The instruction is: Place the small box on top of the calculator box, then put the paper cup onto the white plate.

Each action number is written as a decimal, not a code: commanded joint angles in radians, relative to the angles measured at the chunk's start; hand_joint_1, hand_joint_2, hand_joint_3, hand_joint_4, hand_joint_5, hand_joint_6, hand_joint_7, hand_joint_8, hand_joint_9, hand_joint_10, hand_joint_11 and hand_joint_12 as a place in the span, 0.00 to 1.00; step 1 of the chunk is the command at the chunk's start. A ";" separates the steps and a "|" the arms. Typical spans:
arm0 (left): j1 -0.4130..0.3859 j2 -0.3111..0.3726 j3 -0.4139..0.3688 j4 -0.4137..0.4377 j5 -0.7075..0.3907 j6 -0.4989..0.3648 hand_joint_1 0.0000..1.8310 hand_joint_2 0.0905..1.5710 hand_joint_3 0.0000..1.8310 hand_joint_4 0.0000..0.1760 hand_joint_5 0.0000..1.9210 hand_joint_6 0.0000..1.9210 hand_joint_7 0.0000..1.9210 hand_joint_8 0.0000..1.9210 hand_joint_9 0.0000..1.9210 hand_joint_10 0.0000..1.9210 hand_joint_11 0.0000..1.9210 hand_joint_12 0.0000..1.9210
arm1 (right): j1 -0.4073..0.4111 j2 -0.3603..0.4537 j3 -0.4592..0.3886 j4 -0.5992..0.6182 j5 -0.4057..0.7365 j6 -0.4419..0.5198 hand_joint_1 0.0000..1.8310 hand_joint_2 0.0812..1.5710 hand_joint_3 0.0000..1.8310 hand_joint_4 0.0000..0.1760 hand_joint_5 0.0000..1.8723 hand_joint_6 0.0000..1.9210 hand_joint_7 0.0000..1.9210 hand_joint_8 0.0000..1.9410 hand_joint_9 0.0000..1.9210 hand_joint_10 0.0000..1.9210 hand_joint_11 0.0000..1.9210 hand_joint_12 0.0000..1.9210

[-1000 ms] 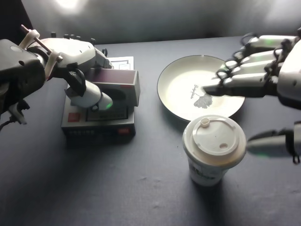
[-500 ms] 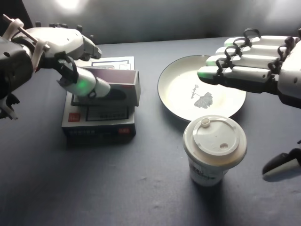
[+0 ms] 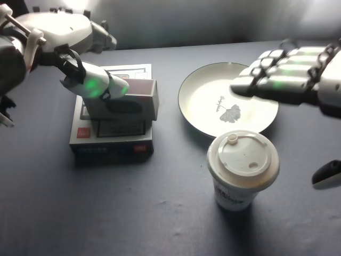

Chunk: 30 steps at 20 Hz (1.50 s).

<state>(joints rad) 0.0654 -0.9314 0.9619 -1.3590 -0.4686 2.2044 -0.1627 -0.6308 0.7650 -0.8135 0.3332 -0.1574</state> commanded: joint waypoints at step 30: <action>0.203 0.397 -0.222 1.124 0.122 -0.905 0.28 0.69 0.00 0.00 0.27 0.01 0.30 0.00 0.30 0.01 0.00 0.57 | 0.030 -0.187 0.184 -0.459 0.149 0.566 0.62 0.48 0.00 0.00 0.00 0.00 0.00 0.00 0.00 0.00 0.00 0.00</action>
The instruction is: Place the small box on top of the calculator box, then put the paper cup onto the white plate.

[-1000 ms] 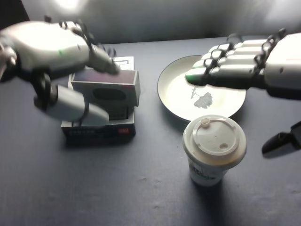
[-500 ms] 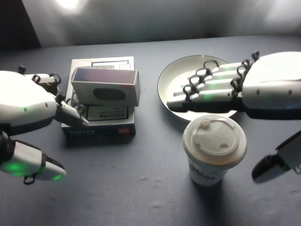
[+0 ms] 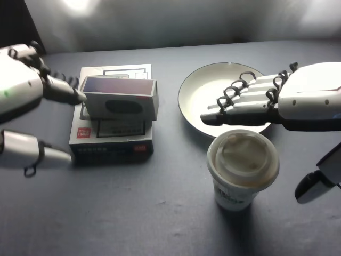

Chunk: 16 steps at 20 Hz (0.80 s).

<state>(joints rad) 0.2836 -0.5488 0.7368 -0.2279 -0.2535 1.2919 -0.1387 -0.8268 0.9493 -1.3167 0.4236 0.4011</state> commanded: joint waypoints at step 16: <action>0.200 0.143 -0.128 0.606 -0.349 -0.531 0.27 0.68 0.00 0.00 0.27 0.00 0.30 0.00 0.30 0.00 0.00 0.56 | -0.066 -0.075 0.059 0.042 0.077 0.000 0.60 0.53 0.01 0.00 0.00 0.00 0.00 0.00 0.00 0.00 0.00 0.00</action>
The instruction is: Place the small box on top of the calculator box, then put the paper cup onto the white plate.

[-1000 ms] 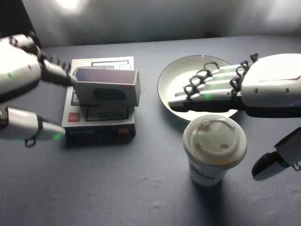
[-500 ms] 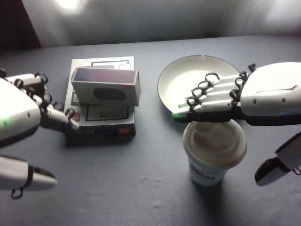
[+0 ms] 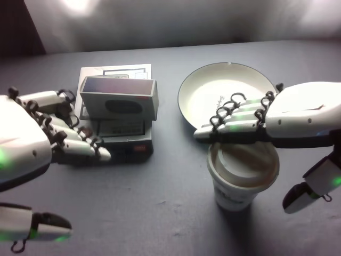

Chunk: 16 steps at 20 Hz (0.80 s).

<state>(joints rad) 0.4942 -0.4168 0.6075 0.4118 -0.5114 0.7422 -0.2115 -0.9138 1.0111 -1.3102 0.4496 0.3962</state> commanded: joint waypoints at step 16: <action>-0.062 0.021 0.020 0.339 -0.112 -0.271 0.28 0.67 0.00 0.00 0.28 0.00 0.31 0.00 0.31 0.00 0.00 0.57 | -0.074 -0.012 -0.002 0.152 0.064 -0.105 0.59 0.54 0.01 0.00 0.00 0.00 0.00 0.00 0.00 0.00 0.02 0.01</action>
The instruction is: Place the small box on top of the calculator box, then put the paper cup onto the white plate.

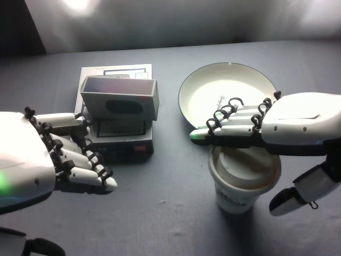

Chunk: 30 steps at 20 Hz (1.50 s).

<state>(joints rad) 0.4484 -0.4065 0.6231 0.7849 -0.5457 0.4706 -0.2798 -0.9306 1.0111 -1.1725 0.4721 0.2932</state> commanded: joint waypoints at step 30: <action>-0.039 0.011 0.008 -0.063 -0.063 -0.013 0.30 0.70 0.00 0.00 0.28 0.00 0.32 0.00 0.31 0.01 0.00 0.61 | 0.123 0.008 -0.002 0.440 0.014 -0.270 0.75 0.71 0.00 0.00 0.43 0.61 0.52 0.50 0.45 0.63 0.38 0.64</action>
<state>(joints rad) 0.4206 -0.4065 0.6292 0.7517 -0.5316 0.4614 -0.1646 -0.9344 1.0111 -0.7700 0.4046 0.0147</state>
